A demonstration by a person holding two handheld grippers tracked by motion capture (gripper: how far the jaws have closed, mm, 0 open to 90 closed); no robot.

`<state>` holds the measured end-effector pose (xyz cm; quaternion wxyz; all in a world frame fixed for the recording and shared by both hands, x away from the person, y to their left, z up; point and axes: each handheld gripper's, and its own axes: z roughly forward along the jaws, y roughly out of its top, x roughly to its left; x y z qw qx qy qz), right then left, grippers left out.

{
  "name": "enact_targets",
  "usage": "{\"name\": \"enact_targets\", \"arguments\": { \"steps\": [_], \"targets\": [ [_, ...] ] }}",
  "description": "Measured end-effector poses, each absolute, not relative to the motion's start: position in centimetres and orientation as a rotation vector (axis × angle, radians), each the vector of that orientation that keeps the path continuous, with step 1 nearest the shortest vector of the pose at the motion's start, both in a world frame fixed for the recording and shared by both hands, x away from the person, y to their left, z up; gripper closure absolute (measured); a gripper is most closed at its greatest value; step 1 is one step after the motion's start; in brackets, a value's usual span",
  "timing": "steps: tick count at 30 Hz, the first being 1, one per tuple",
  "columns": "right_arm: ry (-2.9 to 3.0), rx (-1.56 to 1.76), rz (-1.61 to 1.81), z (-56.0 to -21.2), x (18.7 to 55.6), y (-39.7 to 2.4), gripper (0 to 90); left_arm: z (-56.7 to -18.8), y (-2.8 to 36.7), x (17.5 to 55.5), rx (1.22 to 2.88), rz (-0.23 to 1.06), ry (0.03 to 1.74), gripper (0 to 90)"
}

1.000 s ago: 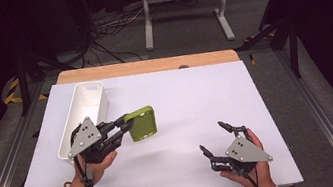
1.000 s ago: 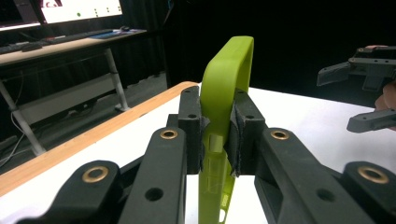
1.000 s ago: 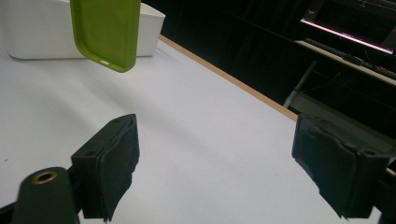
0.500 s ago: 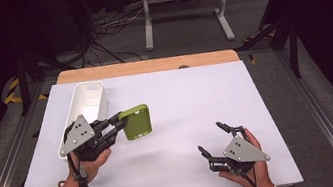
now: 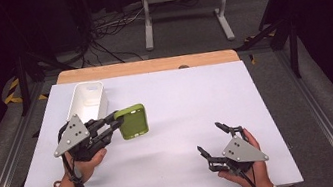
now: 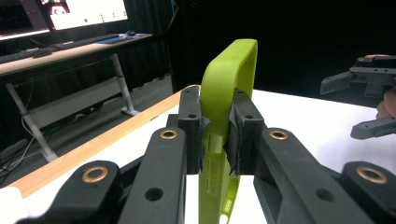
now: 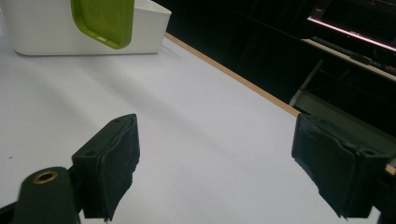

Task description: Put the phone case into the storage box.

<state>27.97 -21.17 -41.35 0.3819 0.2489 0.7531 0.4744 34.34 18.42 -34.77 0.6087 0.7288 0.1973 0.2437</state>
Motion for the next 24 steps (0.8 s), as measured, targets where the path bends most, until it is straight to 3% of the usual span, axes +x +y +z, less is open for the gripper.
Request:
{"name": "enact_targets", "arguments": {
  "steps": [24],
  "targets": [
    [1.924,0.633,1.209,-41.5,28.1,-21.0,16.7,-33.8,20.7,34.2,1.643,0.597,0.477,78.1]
  ]
}}
